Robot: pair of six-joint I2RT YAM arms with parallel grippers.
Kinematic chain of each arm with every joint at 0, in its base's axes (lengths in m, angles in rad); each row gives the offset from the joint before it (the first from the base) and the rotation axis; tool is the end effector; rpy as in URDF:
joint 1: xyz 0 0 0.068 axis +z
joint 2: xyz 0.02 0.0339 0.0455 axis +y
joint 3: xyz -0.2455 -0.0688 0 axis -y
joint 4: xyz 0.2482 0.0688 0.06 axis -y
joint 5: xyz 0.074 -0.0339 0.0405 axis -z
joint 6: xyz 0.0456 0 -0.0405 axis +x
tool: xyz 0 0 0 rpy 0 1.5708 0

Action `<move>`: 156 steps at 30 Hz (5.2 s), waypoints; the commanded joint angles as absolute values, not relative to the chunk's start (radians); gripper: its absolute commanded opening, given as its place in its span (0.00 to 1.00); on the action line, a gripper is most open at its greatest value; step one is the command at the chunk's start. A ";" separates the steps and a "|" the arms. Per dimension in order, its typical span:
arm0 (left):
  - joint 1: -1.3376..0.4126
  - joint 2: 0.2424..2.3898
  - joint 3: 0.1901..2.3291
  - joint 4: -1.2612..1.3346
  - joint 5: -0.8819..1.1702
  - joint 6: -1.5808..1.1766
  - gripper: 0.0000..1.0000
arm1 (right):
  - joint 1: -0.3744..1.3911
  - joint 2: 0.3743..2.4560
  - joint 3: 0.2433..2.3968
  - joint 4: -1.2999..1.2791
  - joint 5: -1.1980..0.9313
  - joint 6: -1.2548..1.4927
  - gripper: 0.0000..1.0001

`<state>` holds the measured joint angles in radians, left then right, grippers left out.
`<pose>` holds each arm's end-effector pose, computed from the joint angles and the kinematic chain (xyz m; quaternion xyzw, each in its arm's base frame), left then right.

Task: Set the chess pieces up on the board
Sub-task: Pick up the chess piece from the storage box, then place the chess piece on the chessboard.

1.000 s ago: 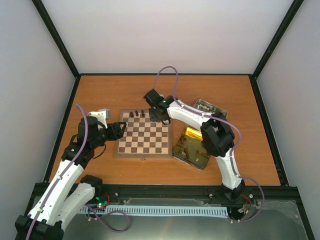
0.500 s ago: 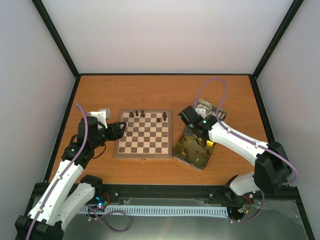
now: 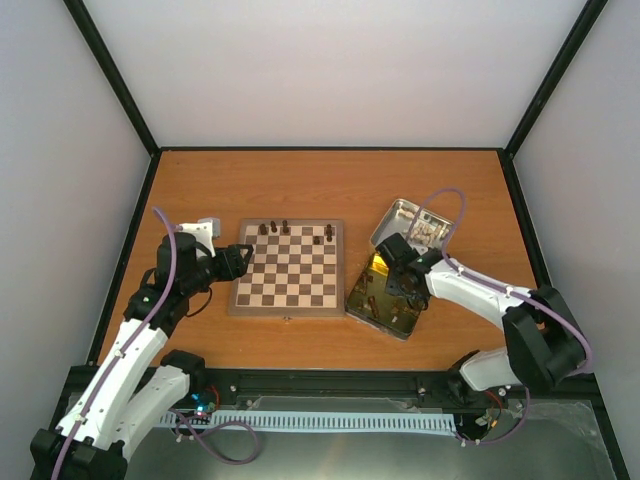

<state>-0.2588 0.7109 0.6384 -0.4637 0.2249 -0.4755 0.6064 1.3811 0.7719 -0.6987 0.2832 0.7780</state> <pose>0.1788 -0.0579 0.2550 -0.0382 0.8646 -0.2674 0.4236 0.2063 0.1276 0.1480 0.1025 0.9763 -0.0249 0.1892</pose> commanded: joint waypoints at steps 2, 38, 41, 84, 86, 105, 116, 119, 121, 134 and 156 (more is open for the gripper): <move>-0.255 0.710 0.643 -0.439 0.223 -0.459 0.70 | 0.572 1.429 0.749 -0.632 0.239 0.743 0.34; -0.255 0.770 0.709 -0.343 0.574 -0.477 0.85 | 0.626 1.190 0.810 -0.268 -0.147 0.416 0.08; -0.255 0.799 0.740 -0.311 0.686 -0.516 0.89 | 0.710 1.195 0.824 -0.154 -0.188 0.339 0.08; -0.255 1.023 0.677 -0.284 0.846 -0.817 0.15 | 0.993 1.518 1.121 -0.139 -0.170 -0.064 0.07; -0.255 1.025 0.679 -0.294 0.835 -0.803 0.10 | 0.992 1.519 1.122 -0.140 -0.164 -0.063 0.08; -0.289 1.104 0.876 -0.359 0.473 -0.571 0.01 | 0.926 1.315 0.955 -0.130 0.007 0.245 0.59; -0.542 1.511 1.140 -0.304 0.020 -0.430 0.01 | 0.665 1.077 0.661 -0.154 0.107 0.595 0.58; -0.597 1.624 1.223 -0.306 -0.061 -0.389 0.01 | 0.657 1.052 0.636 -0.166 0.122 0.615 0.58; -0.616 1.690 1.268 -0.311 -0.105 -0.373 0.01 | 0.653 1.043 0.627 -0.178 0.136 0.625 0.58; -0.620 1.894 1.327 -0.221 -0.082 -0.331 0.01 | 0.643 1.009 0.599 -0.203 0.151 0.632 0.58; -0.621 1.915 1.314 -0.188 -0.115 -0.300 0.30 | 0.642 1.006 0.603 -0.218 0.147 0.630 0.58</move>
<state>-0.6182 1.9526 1.3014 -0.2176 -0.1062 -0.3187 0.6502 1.0214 0.6121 -0.2146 0.1318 0.6193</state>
